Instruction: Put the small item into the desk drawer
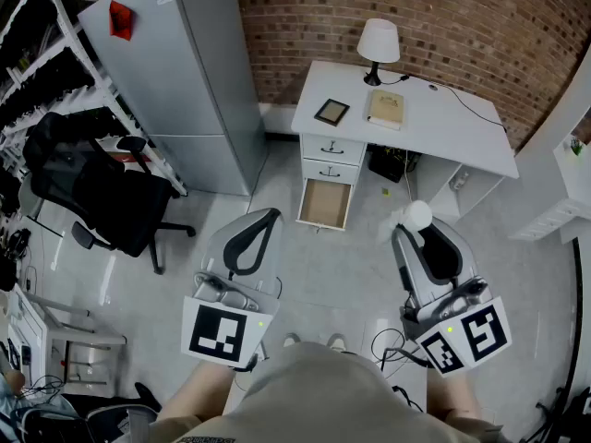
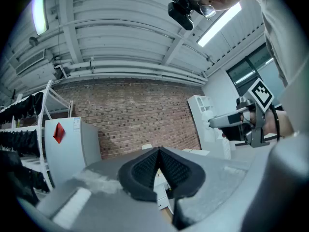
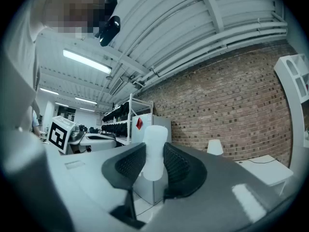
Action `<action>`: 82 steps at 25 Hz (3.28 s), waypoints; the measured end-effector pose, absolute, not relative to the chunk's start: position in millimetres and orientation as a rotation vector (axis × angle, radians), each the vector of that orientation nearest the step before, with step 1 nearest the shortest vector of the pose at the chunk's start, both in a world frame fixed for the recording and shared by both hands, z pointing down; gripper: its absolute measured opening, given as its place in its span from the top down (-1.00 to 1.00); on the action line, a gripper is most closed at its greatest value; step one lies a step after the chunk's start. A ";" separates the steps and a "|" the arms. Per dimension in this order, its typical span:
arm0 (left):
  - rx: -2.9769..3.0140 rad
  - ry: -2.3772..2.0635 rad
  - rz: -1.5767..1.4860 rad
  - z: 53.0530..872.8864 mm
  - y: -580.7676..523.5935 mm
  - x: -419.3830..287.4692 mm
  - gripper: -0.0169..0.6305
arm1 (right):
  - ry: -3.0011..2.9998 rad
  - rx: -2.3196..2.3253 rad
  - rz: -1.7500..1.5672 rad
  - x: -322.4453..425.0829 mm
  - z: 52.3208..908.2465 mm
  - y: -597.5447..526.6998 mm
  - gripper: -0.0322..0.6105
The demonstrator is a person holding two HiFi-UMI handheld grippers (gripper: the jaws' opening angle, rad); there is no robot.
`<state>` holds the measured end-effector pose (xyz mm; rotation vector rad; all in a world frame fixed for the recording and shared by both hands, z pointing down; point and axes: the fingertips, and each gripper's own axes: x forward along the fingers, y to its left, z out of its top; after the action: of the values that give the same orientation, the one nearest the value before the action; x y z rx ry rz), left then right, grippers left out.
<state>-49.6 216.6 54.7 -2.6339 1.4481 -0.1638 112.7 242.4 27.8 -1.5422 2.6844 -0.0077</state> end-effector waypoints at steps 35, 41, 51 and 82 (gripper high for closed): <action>-2.597 1.534 -0.231 88.6 194.2 22.4 0.94 | 2.766 -1.446 -0.156 194.8 85.7 202.7 0.52; -2.620 1.534 -0.234 102.2 138.2 -3.5 0.94 | 2.802 -1.482 -0.183 168.4 103.1 150.2 0.52; -2.734 1.447 -0.268 130.8 1.4 -48.9 0.94 | 2.844 -1.606 -0.305 110.9 134.3 17.2 0.52; -2.845 1.569 -0.595 394.5 -208.0 -64.0 0.94 | 2.860 -1.715 -1.060 103.0 462.1 -207.9 0.52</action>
<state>-64.0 -208.0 394.5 -2.8453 1.5687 -0.5951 103.0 -207.9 462.1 -1.7146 2.8600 -1.0604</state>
